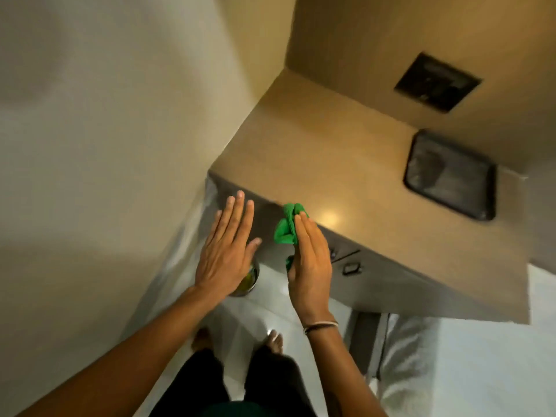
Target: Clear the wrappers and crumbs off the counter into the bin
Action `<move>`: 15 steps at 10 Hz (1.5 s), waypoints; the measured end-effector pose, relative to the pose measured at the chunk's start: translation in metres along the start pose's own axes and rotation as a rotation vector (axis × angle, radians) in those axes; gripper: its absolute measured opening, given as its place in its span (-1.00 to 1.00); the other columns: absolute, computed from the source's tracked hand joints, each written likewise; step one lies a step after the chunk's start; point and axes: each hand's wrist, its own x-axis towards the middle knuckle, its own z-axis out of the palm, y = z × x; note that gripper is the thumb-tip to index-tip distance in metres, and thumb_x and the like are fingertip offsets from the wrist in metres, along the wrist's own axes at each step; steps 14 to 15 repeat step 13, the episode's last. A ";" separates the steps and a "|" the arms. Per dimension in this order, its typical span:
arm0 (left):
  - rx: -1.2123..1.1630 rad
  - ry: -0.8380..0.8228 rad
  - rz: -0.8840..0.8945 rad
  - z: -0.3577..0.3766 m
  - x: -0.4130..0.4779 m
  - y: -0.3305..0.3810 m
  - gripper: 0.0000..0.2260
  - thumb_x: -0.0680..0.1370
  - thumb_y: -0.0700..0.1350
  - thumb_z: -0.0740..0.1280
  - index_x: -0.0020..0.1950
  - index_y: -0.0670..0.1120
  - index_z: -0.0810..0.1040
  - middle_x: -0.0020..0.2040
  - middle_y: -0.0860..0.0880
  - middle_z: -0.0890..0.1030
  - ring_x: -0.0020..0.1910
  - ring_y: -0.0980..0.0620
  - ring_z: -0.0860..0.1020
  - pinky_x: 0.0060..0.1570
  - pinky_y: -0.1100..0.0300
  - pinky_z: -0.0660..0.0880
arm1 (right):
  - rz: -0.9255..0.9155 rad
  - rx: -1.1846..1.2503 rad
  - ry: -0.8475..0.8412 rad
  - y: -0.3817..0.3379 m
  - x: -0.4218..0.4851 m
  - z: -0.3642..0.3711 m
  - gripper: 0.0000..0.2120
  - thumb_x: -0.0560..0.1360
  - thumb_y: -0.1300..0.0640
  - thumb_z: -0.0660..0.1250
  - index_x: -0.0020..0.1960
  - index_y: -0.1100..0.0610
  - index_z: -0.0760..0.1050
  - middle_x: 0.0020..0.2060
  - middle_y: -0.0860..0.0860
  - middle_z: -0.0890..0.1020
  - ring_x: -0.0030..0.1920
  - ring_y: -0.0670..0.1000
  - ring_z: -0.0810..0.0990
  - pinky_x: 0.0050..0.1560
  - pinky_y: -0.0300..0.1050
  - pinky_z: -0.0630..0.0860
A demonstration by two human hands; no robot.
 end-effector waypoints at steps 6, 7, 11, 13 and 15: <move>0.193 -0.174 0.150 0.040 0.218 0.169 -0.18 0.59 0.40 -0.32 0.70 -0.10 -0.27 0.72 -0.17 -0.27 0.69 -0.13 -0.27 0.69 -0.13 -0.13 | 0.488 -0.340 0.136 0.217 0.259 -0.163 -0.47 0.66 0.31 0.20 0.62 0.24 0.25 0.59 0.22 0.36 0.60 0.28 0.29 0.60 0.23 0.28; 0.178 -0.192 0.143 0.055 0.214 0.162 -0.10 0.47 0.42 -0.55 0.69 -0.08 -0.33 0.70 -0.16 -0.35 0.68 -0.12 -0.34 0.67 -0.09 -0.23 | 0.605 -0.328 -0.036 0.228 0.271 -0.150 -0.42 0.75 0.04 0.13 0.67 0.26 0.08 0.67 0.23 0.16 0.68 0.30 0.07 0.67 0.25 0.11; 0.113 -0.203 0.085 0.050 0.219 0.145 -0.20 0.60 0.38 -0.33 0.70 -0.09 -0.26 0.71 -0.15 -0.30 0.70 -0.10 -0.28 0.70 -0.11 -0.13 | 0.572 -0.461 -0.139 0.228 0.266 -0.128 -0.20 0.71 -0.31 -0.06 0.71 0.22 -0.14 0.71 0.22 -0.11 0.72 0.23 -0.15 0.71 0.25 -0.09; 0.109 -0.185 0.070 0.028 0.223 0.124 -0.25 0.63 0.31 -0.23 0.72 -0.09 -0.17 0.74 -0.15 -0.18 0.71 -0.10 -0.21 0.69 -0.14 -0.11 | 0.231 -0.398 -0.099 0.152 0.202 -0.083 -0.18 0.69 -0.34 -0.02 0.71 0.19 -0.08 0.72 0.17 -0.07 0.72 0.20 -0.12 0.72 0.21 -0.01; 0.109 -0.185 0.070 0.028 0.223 0.124 -0.25 0.63 0.31 -0.23 0.72 -0.09 -0.17 0.74 -0.15 -0.18 0.71 -0.10 -0.21 0.69 -0.14 -0.11 | 0.231 -0.398 -0.099 0.152 0.202 -0.083 -0.18 0.69 -0.34 -0.02 0.71 0.19 -0.08 0.72 0.17 -0.07 0.72 0.20 -0.12 0.72 0.21 -0.01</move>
